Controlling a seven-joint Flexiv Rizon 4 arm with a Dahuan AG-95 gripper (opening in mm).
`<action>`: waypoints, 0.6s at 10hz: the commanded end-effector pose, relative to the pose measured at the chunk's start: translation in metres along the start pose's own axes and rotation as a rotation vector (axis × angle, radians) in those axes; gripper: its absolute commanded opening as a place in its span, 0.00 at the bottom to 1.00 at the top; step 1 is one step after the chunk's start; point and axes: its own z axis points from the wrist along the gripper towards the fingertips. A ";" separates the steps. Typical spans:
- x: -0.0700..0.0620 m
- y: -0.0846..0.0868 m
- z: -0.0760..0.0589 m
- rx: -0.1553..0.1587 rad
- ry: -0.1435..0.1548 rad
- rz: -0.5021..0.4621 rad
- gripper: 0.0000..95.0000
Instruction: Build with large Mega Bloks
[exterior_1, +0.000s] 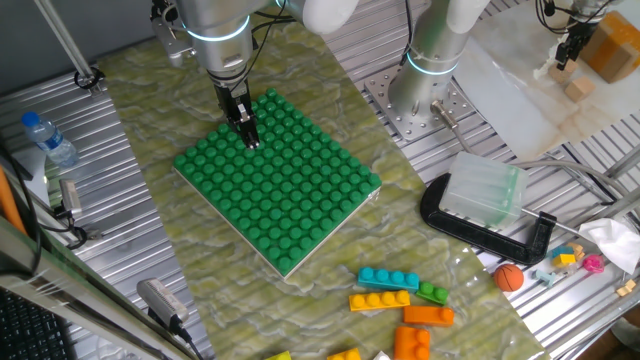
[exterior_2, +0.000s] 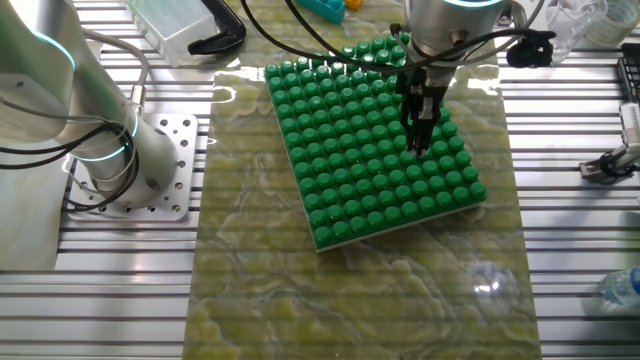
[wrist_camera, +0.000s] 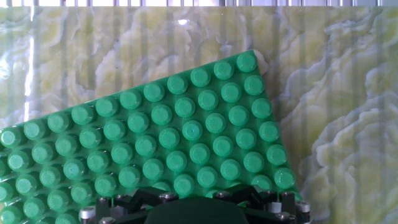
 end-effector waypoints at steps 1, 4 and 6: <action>0.000 0.000 0.000 0.000 0.000 0.000 0.00; 0.000 0.000 0.000 -0.014 -0.032 -0.052 0.00; 0.000 0.000 0.000 -0.014 -0.031 -0.052 0.00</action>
